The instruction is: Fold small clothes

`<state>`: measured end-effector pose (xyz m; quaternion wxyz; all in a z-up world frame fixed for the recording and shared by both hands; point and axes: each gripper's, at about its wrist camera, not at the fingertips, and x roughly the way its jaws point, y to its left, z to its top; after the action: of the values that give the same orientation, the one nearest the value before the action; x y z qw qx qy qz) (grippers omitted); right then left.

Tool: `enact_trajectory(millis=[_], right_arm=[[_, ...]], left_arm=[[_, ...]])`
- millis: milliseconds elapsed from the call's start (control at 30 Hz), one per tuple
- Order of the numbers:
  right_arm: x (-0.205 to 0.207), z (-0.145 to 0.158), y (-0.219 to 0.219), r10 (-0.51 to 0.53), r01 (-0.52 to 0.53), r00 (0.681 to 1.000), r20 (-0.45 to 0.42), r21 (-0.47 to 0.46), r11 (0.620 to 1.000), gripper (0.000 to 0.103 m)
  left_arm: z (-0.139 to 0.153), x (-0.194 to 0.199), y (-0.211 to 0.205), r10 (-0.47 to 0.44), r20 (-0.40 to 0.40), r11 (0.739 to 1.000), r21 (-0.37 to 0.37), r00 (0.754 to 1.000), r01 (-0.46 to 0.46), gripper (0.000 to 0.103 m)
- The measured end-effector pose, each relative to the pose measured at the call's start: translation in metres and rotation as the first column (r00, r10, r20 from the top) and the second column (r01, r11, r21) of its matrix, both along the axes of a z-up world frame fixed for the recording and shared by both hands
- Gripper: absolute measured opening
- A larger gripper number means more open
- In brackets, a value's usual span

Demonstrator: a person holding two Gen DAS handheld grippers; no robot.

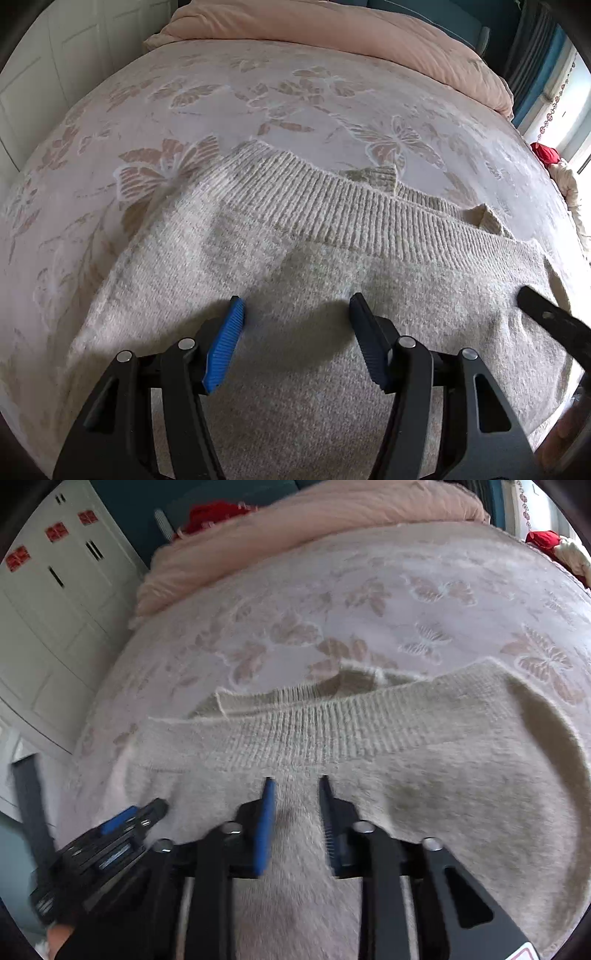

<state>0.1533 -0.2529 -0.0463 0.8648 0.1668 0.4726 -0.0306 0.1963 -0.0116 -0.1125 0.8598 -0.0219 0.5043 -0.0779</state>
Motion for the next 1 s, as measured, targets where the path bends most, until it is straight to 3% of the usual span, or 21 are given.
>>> enact_trajectory(millis=[33, 167, 267, 333, 433, 467, 500, 567, 600, 633, 700, 767, 800, 833, 900, 933, 1000], right_arm=[[0.010, -0.017, 0.003, 0.003, -0.003, 0.998, -0.061, -0.007, 1.000, 0.016], [0.020, -0.025, 0.011, 0.016, -0.022, 0.997, -0.071, -0.078, 0.997, 0.014], [0.021, -0.025, 0.013, 0.034, -0.042, 0.996, -0.081, -0.099, 0.994, 0.014], [0.020, -0.026, 0.012, 0.043, -0.051, 0.996, -0.072, -0.101, 0.994, 0.014], [0.020, -0.028, 0.013, 0.041, -0.047, 0.997, -0.058, -0.105, 0.993, 0.014], [0.019, -0.029, 0.013, 0.036, -0.041, 0.998, -0.051, -0.109, 0.993, 0.014], [0.018, -0.029, 0.014, 0.031, -0.036, 0.998, -0.047, -0.113, 0.993, 0.014], [0.019, -0.030, 0.016, 0.028, -0.033, 0.999, -0.041, -0.126, 0.991, 0.014], [0.019, -0.030, 0.017, 0.029, -0.033, 0.999, -0.039, -0.130, 0.991, 0.014], [0.018, -0.030, 0.017, 0.030, -0.035, 0.999, -0.038, -0.132, 0.991, 0.014], [0.019, -0.030, 0.016, 0.031, -0.035, 0.999, -0.039, -0.126, 0.991, 0.014], [0.019, -0.030, 0.016, 0.031, -0.036, 0.999, -0.041, -0.122, 0.992, 0.014], [0.018, -0.030, 0.016, 0.033, -0.038, 0.999, -0.040, -0.122, 0.992, 0.014], [0.017, -0.030, 0.016, 0.034, -0.038, 0.999, -0.036, -0.121, 0.992, 0.014], [0.017, -0.031, 0.016, 0.033, -0.036, 0.999, -0.029, -0.115, 0.993, 0.014], [0.016, -0.031, 0.016, 0.033, -0.035, 0.999, -0.023, -0.111, 0.993, 0.014], [0.013, -0.031, 0.014, 0.034, -0.034, 0.999, -0.007, -0.100, 0.994, 0.014]], left_arm=[[-0.001, 0.000, 0.001, -0.003, -0.001, 1.000, -0.002, 1.000, 0.003, 0.058], [0.006, -0.006, 0.015, 0.011, 0.006, 0.999, -0.030, 1.000, -0.011, 0.057], [0.021, -0.027, 0.053, 0.095, 0.025, 0.984, -0.154, 0.995, -0.090, 0.059], [0.022, -0.046, 0.087, 0.187, 0.006, 0.961, -0.207, 0.982, -0.182, 0.066], [0.013, -0.079, 0.134, 0.309, -0.043, 0.907, -0.287, 0.950, -0.308, 0.067], [0.007, -0.087, 0.146, 0.346, -0.069, 0.879, -0.324, 0.936, -0.349, 0.069], [0.001, -0.092, 0.152, 0.379, -0.089, 0.862, -0.329, 0.921, -0.386, 0.080], [-0.015, -0.099, 0.160, 0.438, -0.146, 0.810, -0.366, 0.887, -0.459, 0.083], [-0.018, -0.103, 0.162, 0.475, -0.130, 0.778, -0.399, 0.870, -0.485, 0.085], [-0.018, -0.104, 0.159, 0.491, -0.115, 0.768, -0.411, 0.864, -0.491, 0.090], [-0.017, -0.096, 0.148, 0.481, -0.098, 0.787, -0.389, 0.871, -0.479, 0.089], [-0.017, -0.087, 0.138, 0.446, -0.107, 0.804, -0.388, 0.889, -0.450, 0.068], [-0.018, -0.081, 0.134, 0.417, -0.136, 0.800, -0.415, 0.899, -0.434, 0.042], [-0.018, -0.079, 0.135, 0.412, -0.160, 0.791, -0.427, 0.897, -0.439, 0.032], [-0.008, -0.077, 0.138, 0.423, -0.168, 0.763, -0.465, 0.891, -0.450, 0.027], [-0.002, -0.077, 0.137, 0.417, -0.154, 0.764, -0.475, 0.896, -0.437, 0.025], [0.032, -0.078, 0.124, 0.370, -0.057, 0.806, -0.477, 0.927, -0.351, 0.023]])
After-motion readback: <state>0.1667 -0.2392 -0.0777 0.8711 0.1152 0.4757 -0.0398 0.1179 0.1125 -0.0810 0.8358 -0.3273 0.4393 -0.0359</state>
